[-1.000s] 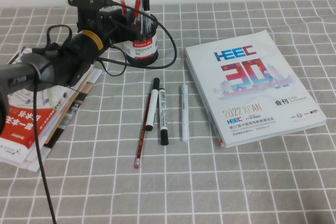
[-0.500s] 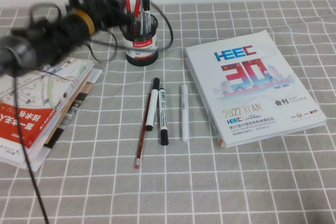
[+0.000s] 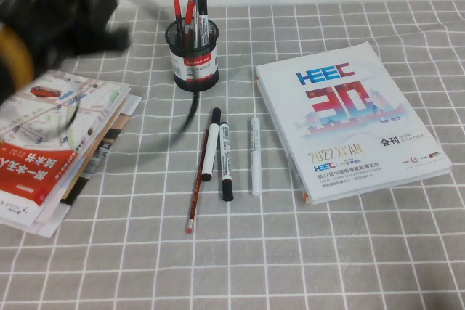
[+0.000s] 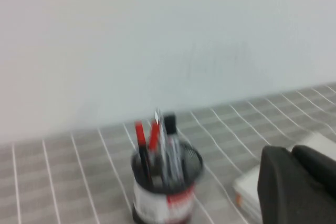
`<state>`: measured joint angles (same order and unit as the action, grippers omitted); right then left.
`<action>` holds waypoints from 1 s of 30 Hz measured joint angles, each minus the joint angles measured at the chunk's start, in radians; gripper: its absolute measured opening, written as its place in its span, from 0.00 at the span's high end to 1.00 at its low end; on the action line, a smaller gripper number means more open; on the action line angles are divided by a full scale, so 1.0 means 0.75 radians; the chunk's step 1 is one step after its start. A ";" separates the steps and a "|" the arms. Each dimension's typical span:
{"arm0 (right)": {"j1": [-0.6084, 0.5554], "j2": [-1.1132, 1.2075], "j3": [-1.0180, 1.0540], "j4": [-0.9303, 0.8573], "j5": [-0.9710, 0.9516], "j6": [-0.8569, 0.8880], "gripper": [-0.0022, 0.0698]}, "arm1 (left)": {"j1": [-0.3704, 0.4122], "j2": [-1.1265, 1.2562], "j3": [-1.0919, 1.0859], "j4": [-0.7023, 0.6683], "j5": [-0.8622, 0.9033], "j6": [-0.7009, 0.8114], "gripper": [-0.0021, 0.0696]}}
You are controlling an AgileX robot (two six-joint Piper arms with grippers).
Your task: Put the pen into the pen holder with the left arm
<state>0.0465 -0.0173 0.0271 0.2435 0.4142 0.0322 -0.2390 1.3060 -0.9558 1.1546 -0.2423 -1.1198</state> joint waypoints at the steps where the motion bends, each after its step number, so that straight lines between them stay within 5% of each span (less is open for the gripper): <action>1: 0.000 0.000 0.000 0.000 0.000 0.000 0.99 | 0.000 -0.076 0.061 0.000 0.000 -0.006 0.97; 15: 0.000 0.000 0.000 0.000 0.000 0.000 0.99 | -0.002 -0.892 0.709 0.001 0.012 -0.083 0.97; 30: 0.000 0.000 0.000 0.000 0.000 0.000 0.99 | -0.002 -1.004 0.913 0.001 0.039 -0.121 0.97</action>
<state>0.0465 -0.0173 0.0271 0.2435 0.4142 0.0322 -0.2408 0.5534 -0.2710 1.1552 -0.2134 -1.2104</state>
